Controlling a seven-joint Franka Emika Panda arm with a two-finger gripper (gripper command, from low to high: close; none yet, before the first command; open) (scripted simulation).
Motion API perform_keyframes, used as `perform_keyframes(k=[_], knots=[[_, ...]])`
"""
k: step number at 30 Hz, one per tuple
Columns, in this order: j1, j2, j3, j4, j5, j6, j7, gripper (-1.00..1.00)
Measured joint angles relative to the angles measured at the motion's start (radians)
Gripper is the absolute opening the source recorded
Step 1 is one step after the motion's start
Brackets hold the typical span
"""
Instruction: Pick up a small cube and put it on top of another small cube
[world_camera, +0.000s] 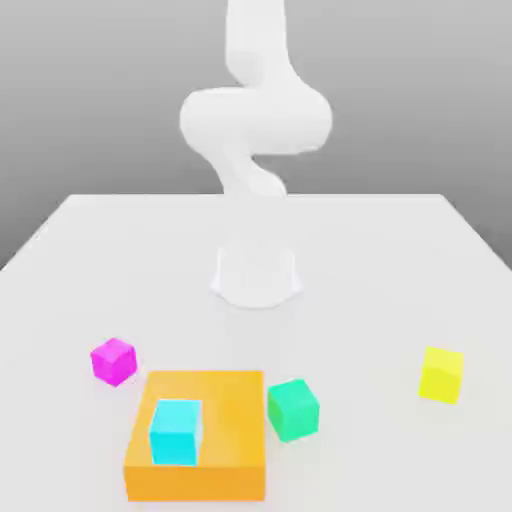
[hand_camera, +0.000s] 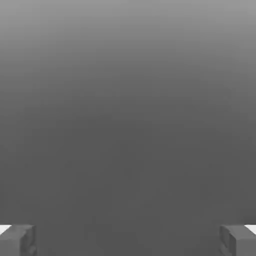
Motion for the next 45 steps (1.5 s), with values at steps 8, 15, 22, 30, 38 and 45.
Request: perform_keyframes(k=[8, 15, 22, 30, 38, 45], knots=[[-0.111, 0.257, -0.148, -0.227, -0.017, 0.205, -0.042, 0.0], [-0.229, 0.511, -0.277, -0.44, -0.041, 0.403, -0.077, 0.0], [-0.326, 0.787, -0.301, -0.541, 0.103, 0.607, -0.218, 0.0], [-0.566, 0.986, -0.001, -0.502, 0.335, 0.763, -0.389, 0.0], [-0.59, 1.0, 0.023, -0.5, 0.333, 0.775, -0.387, -1.0], [-0.457, 0.842, -0.16, -0.531, 0.149, 0.651, -0.254, -1.0]])
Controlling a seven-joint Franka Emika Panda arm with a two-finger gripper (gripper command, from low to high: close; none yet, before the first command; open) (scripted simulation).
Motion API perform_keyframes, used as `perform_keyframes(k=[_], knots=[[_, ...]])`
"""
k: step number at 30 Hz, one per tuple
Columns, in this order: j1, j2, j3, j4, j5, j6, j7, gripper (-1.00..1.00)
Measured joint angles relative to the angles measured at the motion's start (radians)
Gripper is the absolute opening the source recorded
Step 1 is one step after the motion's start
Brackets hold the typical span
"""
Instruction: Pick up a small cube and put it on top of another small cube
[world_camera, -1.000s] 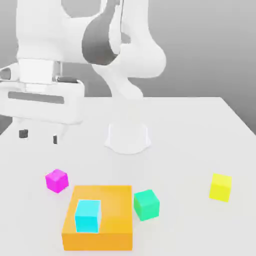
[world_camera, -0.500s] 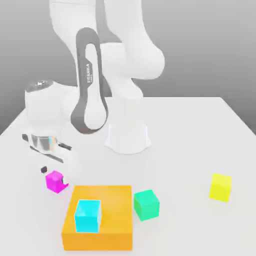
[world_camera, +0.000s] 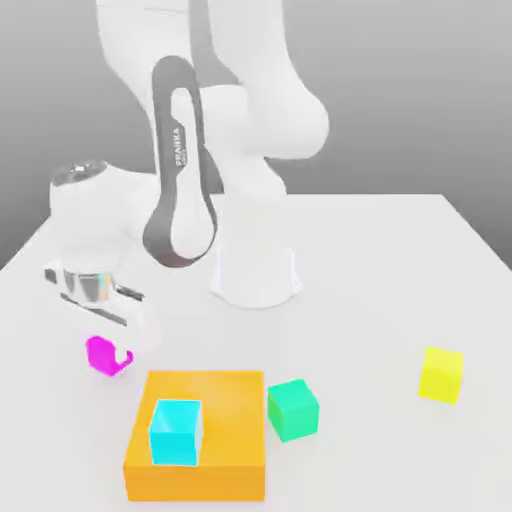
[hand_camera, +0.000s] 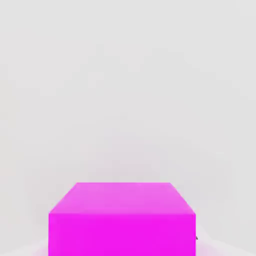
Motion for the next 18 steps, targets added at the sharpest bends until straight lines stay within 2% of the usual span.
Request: perform_keyframes(k=[3, 6, 17, 18], knots=[[-0.011, -0.074, -0.02, -0.017, -0.109, -0.057, 0.081, -1.0], [-0.022, -0.133, -0.007, -0.011, -0.165, -0.124, 0.138, -1.0], [0.318, -0.162, 0.16, 0.366, -0.147, -0.531, 0.379, -1.0], [0.331, -0.144, 0.163, 0.38, -0.144, -0.527, 0.388, -1.0]])
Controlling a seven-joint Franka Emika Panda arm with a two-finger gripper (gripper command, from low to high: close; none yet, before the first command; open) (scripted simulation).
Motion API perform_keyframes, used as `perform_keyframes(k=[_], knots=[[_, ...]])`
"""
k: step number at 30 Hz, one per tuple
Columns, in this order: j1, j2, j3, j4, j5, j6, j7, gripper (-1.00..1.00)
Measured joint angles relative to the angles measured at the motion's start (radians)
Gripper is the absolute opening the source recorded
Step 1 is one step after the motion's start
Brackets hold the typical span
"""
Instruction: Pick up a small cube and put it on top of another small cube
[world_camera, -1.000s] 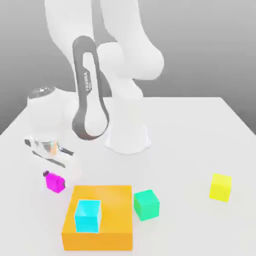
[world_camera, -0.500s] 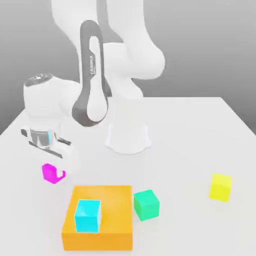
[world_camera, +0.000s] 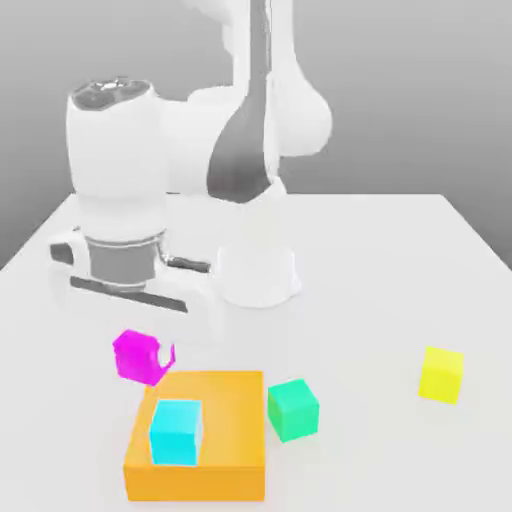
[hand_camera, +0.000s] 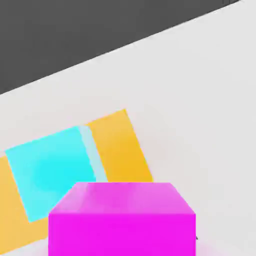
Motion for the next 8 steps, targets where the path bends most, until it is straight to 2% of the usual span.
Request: perform_keyframes(k=[3, 4, 8], knots=[[0.009, 0.093, -0.006, -0.001, 0.008, 0.094, 0.005, -1.0], [0.007, 0.118, -0.006, -0.004, 0.009, 0.122, 0.004, 1.0], [0.006, 0.118, -0.006, -0.004, 0.009, 0.122, 0.004, 1.0]])
